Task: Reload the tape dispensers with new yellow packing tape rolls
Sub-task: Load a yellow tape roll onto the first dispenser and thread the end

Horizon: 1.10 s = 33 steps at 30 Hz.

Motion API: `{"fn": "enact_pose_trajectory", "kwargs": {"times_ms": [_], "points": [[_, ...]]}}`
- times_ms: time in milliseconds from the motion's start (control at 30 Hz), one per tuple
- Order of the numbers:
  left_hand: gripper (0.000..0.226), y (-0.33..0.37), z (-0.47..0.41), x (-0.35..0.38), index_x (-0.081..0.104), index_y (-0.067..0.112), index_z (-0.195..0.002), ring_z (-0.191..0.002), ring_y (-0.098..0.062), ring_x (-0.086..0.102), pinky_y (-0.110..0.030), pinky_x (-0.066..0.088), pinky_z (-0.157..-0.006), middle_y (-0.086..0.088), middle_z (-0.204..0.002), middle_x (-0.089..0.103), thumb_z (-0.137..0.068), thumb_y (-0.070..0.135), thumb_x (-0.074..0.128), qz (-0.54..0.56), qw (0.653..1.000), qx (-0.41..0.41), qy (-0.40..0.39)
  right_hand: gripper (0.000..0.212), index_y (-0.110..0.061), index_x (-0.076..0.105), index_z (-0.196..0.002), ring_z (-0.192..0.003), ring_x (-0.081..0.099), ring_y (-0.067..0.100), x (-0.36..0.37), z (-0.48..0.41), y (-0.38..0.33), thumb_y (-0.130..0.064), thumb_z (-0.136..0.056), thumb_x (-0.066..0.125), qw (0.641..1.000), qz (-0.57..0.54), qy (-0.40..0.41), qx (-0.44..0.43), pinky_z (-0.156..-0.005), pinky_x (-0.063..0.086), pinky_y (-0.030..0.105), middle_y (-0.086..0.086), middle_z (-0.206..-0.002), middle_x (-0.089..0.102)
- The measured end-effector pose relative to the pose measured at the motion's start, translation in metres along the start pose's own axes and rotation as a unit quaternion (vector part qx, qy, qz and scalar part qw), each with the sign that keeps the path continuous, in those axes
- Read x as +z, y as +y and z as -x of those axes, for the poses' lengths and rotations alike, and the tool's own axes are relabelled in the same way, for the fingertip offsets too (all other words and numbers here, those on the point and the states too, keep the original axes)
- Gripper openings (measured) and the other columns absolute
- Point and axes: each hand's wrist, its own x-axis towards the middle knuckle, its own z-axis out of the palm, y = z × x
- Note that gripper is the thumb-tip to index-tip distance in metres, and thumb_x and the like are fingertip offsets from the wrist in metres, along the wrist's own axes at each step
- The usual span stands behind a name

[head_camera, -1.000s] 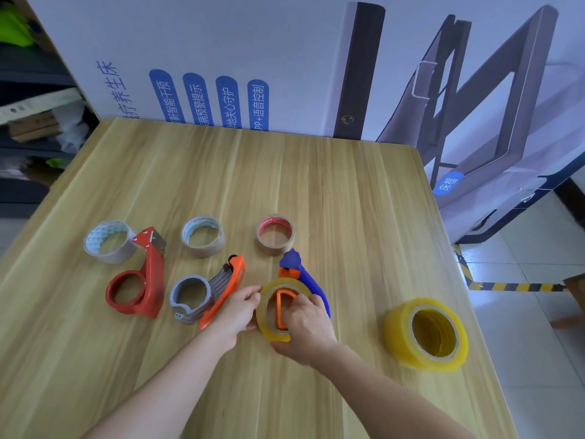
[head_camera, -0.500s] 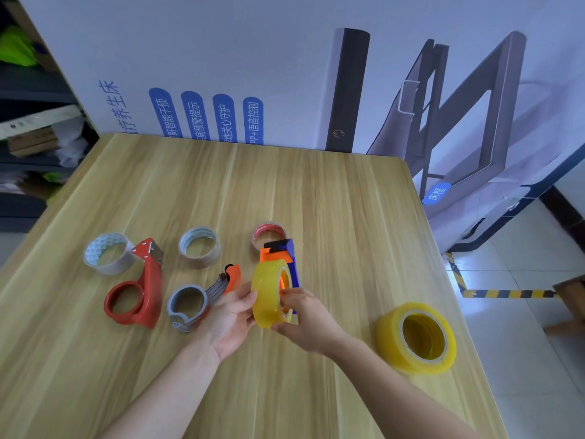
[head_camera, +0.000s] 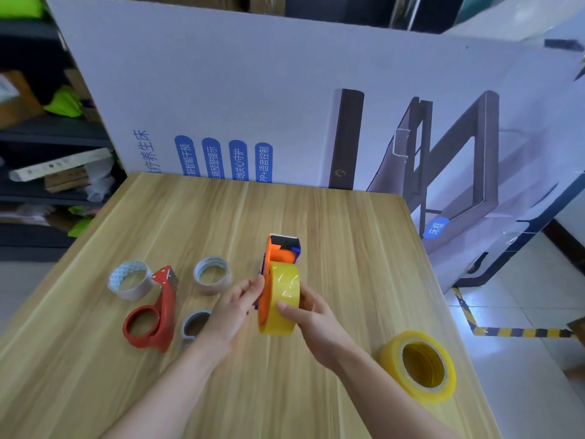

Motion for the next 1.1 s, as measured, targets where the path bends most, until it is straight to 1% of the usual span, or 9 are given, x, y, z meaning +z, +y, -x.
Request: {"fn": "enact_pose_trajectory", "kwargs": {"times_ms": [100, 200, 333, 500, 600, 700, 800, 933, 1100], "points": [[0.044, 0.027, -0.009, 0.002, 0.062, 0.019, -0.094, -0.081, -0.019, 0.057, -0.031, 0.048, -0.070, 0.007, -0.078, 0.064, -0.076, 0.059, 0.059, -0.047, 0.989, 0.056, 0.125, 0.040, -0.011, 0.060, -0.126, -0.104, 0.067, 0.018, 0.006, 0.002, -0.015, -0.008, -0.086, 0.065, 0.999, 0.001, -0.042, -0.014, -0.086, 0.053, 0.026, 0.008, -0.115, 0.071], [0.038, 0.051, -0.020, 0.004, 0.053, 0.033, -0.125, -0.101, -0.023, 0.065, -0.041, 0.052, -0.086, -0.001, -0.114, 0.067, -0.090, 0.046, 0.056, 0.002, 0.996, 0.053, 0.069, 0.050, -0.010, 0.054, -0.132, -0.106, 0.065, 0.017, 0.013, 0.002, -0.029, -0.011, -0.083, 0.065, 0.997, 0.016, -0.068, -0.026, -0.088, 0.052, 0.027, 0.007, -0.116, 0.069], [0.027, 0.070, -0.019, -0.001, 0.057, 0.035, -0.116, -0.096, -0.020, 0.069, -0.036, 0.052, -0.077, 0.002, -0.113, 0.070, -0.095, 0.018, 0.055, 0.025, 0.994, 0.099, 0.026, 0.046, -0.008, 0.052, -0.127, -0.095, 0.066, 0.015, 0.011, 0.002, -0.040, -0.014, -0.084, 0.068, 0.998, 0.028, -0.048, -0.039, -0.079, 0.053, 0.023, 0.003, -0.105, 0.070], [0.045, 0.076, -0.015, -0.002, 0.051, 0.026, -0.122, -0.115, -0.024, 0.057, -0.041, 0.045, -0.097, -0.004, -0.120, 0.063, -0.091, -0.006, 0.053, 0.031, 0.986, 0.152, -0.063, 0.015, -0.006, 0.055, -0.105, -0.086, 0.064, 0.028, 0.008, -0.003, -0.049, -0.013, -0.093, 0.062, 0.999, 0.018, 0.023, -0.035, -0.074, 0.052, 0.035, 0.021, -0.102, 0.065], [0.048, 0.079, -0.011, 0.001, 0.050, 0.031, -0.122, -0.117, -0.018, 0.057, -0.035, 0.045, -0.099, 0.002, -0.120, 0.063, -0.091, -0.006, 0.054, -0.029, 0.980, 0.175, -0.092, 0.040, 0.005, 0.050, -0.112, -0.107, 0.060, 0.051, 0.010, -0.005, -0.052, -0.025, -0.092, 0.066, 0.999, 0.018, 0.046, -0.023, -0.091, 0.048, 0.059, 0.032, -0.116, 0.062], [0.050, 0.083, -0.007, 0.009, 0.047, 0.038, -0.123, -0.117, -0.012, 0.057, -0.033, 0.046, -0.099, 0.006, -0.119, 0.063, -0.093, -0.001, 0.054, -0.080, 0.976, 0.188, -0.071, 0.054, 0.002, 0.050, -0.117, -0.112, 0.059, 0.049, 0.013, -0.004, -0.057, -0.037, -0.087, 0.071, 0.999, 0.012, 0.049, -0.021, -0.092, 0.047, 0.060, 0.026, -0.116, 0.065], [0.055, 0.088, -0.005, 0.016, 0.042, 0.053, -0.122, -0.111, -0.008, 0.059, -0.032, 0.050, -0.094, 0.008, -0.117, 0.060, -0.095, 0.007, 0.053, -0.121, 0.972, 0.201, -0.018, 0.060, 0.000, 0.051, -0.119, -0.099, 0.067, 0.037, 0.014, -0.004, -0.061, -0.035, -0.078, 0.078, 0.999, 0.021, 0.038, -0.027, -0.088, 0.052, 0.055, 0.017, -0.107, 0.069], [0.045, 0.090, -0.007, 0.018, 0.041, 0.048, -0.125, -0.102, -0.012, 0.063, -0.040, 0.056, -0.087, 0.007, -0.116, 0.060, -0.097, 0.015, 0.051, -0.150, 0.964, 0.216, 0.041, 0.048, -0.002, 0.051, -0.116, -0.087, 0.066, 0.026, 0.015, -0.005, -0.065, -0.025, -0.082, 0.077, 0.998, 0.033, 0.027, -0.039, -0.073, 0.054, 0.042, 0.010, -0.100, 0.069], [0.042, 0.090, -0.007, 0.014, 0.042, 0.055, -0.115, -0.093, -0.006, 0.065, -0.029, 0.057, -0.078, 0.011, -0.114, 0.061, -0.096, 0.019, 0.053, -0.174, 0.959, 0.216, 0.060, 0.036, -0.015, 0.055, -0.111, -0.076, 0.069, 0.008, 0.018, -0.004, -0.064, -0.038, -0.087, 0.068, 0.993, 0.096, 0.039, -0.056, -0.059, 0.053, 0.021, -0.001, -0.096, 0.071]]}}
